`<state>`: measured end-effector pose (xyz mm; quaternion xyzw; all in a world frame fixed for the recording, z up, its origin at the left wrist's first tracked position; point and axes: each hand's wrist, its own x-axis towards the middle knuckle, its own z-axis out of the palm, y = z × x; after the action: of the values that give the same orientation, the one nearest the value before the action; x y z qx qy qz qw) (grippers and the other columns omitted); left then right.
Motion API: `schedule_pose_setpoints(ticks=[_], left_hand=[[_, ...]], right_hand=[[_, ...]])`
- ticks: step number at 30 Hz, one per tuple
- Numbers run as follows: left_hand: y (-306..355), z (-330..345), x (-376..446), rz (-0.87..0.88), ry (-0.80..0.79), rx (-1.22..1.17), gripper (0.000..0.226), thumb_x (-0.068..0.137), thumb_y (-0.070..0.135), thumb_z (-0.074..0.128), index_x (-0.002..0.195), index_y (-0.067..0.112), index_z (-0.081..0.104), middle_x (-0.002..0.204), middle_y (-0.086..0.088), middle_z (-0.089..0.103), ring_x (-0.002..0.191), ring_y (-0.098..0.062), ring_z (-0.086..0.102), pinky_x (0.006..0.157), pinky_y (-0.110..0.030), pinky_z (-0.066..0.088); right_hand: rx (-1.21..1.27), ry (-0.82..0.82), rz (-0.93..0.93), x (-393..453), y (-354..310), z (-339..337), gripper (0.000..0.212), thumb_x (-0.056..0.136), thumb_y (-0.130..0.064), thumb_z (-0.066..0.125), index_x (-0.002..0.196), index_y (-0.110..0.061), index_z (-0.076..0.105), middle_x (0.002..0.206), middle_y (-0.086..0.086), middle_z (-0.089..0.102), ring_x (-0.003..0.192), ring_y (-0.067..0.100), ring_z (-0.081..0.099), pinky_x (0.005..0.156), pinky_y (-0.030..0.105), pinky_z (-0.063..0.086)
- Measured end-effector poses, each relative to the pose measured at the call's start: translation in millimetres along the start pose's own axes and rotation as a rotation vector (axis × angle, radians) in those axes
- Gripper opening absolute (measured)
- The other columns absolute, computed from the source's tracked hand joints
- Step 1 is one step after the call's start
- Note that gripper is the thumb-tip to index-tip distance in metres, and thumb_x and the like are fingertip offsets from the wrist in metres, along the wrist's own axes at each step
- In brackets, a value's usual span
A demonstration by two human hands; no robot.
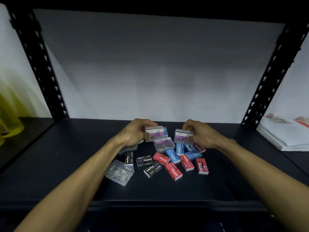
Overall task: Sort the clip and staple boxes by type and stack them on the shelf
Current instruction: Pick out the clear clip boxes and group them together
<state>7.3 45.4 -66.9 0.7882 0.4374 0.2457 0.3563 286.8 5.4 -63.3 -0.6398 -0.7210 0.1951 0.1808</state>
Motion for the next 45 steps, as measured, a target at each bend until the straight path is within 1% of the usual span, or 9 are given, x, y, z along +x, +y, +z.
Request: schedule_pose_setpoints(ticks=[6,12,14,18,22,27,32,37,45], left_hand=[[1,0,1,-0.011,-0.016,0.018,0.042,0.092,0.005,0.064,0.130,0.022,0.062,0.111,0.002,0.070,0.097,-0.009,0.067,0.091,-0.032,0.056],[-3,-15,-3,-0.041,-0.037,0.026,0.041,0.091,-0.001,0.063,0.124,0.023,0.063,0.109,0.003,0.070,0.095,-0.013,0.068,0.073,-0.018,0.053],[-8,-28,-7,-0.062,-0.034,0.049,0.040,0.090,-0.001,0.063,0.122,0.023,0.063,0.107,0.001,0.070,0.095,-0.015,0.068,0.073,-0.023,0.054],[-23,-65,-16,-0.092,-0.026,0.012,0.040,0.088,-0.008,0.061,0.121,0.015,0.063,0.108,-0.009,0.072,0.096,-0.025,0.070,0.084,-0.041,0.059],[-41,-105,-33,-0.117,0.015,0.009,0.043,0.085,-0.015,0.061,0.115,0.016,0.065,0.111,-0.017,0.069,0.099,-0.029,0.067,0.084,-0.042,0.059],[-63,-145,-57,-0.146,0.046,0.054,0.046,0.081,-0.017,0.061,0.113,0.016,0.065,0.110,-0.020,0.068,0.099,-0.032,0.066,0.087,-0.044,0.055],[-84,-170,-78,-0.197,0.068,0.058,0.045,0.080,-0.020,0.059,0.112,0.012,0.065,0.109,-0.014,0.071,0.104,-0.031,0.067,0.083,-0.035,0.056],[-104,-182,-88,-0.232,0.107,0.044,0.044,0.080,-0.019,0.061,0.115,0.008,0.065,0.113,-0.015,0.070,0.107,-0.030,0.066,0.092,-0.041,0.056],[-135,-185,-94,-0.268,0.104,0.013,0.042,0.080,-0.017,0.062,0.108,0.013,0.067,0.109,-0.016,0.070,0.105,-0.033,0.066,0.084,-0.039,0.057]], right_hand=[[0.008,0.035,0.003,-6,1,3,0.032,0.085,-0.018,0.073,0.099,-0.035,0.051,0.099,-0.015,0.060,0.085,0.004,0.062,0.060,0.017,0.048],[0.087,0.044,0.014,-3,-5,1,0.032,0.085,-0.018,0.073,0.099,-0.037,0.052,0.099,-0.014,0.064,0.085,0.004,0.065,0.059,0.016,0.049],[0.099,0.062,0.002,0,-12,0,0.033,0.085,-0.018,0.074,0.099,-0.038,0.052,0.099,-0.013,0.065,0.085,0.006,0.066,0.061,0.018,0.050],[0.148,0.084,-0.057,13,-38,2,0.032,0.085,-0.015,0.074,0.098,-0.036,0.054,0.101,-0.011,0.065,0.090,0.007,0.063,0.070,0.023,0.051],[0.177,0.061,-0.127,30,-73,16,0.031,0.085,-0.013,0.074,0.100,-0.033,0.055,0.103,-0.008,0.063,0.094,0.010,0.062,0.070,0.025,0.050],[0.195,0.015,-0.178,52,-116,42,0.033,0.084,-0.010,0.074,0.107,-0.027,0.056,0.107,-0.003,0.061,0.097,0.015,0.062,0.081,0.033,0.056],[0.220,-0.022,-0.227,70,-156,71,0.033,0.085,-0.008,0.073,0.109,-0.025,0.056,0.108,-0.003,0.060,0.099,0.014,0.061,0.080,0.032,0.056],[0.220,-0.065,-0.261,84,-188,101,0.034,0.084,-0.009,0.073,0.104,-0.030,0.055,0.104,-0.005,0.061,0.092,0.013,0.062,0.073,0.027,0.053],[0.185,-0.077,-0.254,98,-213,135,0.036,0.083,-0.009,0.074,0.108,-0.027,0.056,0.101,-0.009,0.060,0.088,0.008,0.061,0.064,0.018,0.045]])
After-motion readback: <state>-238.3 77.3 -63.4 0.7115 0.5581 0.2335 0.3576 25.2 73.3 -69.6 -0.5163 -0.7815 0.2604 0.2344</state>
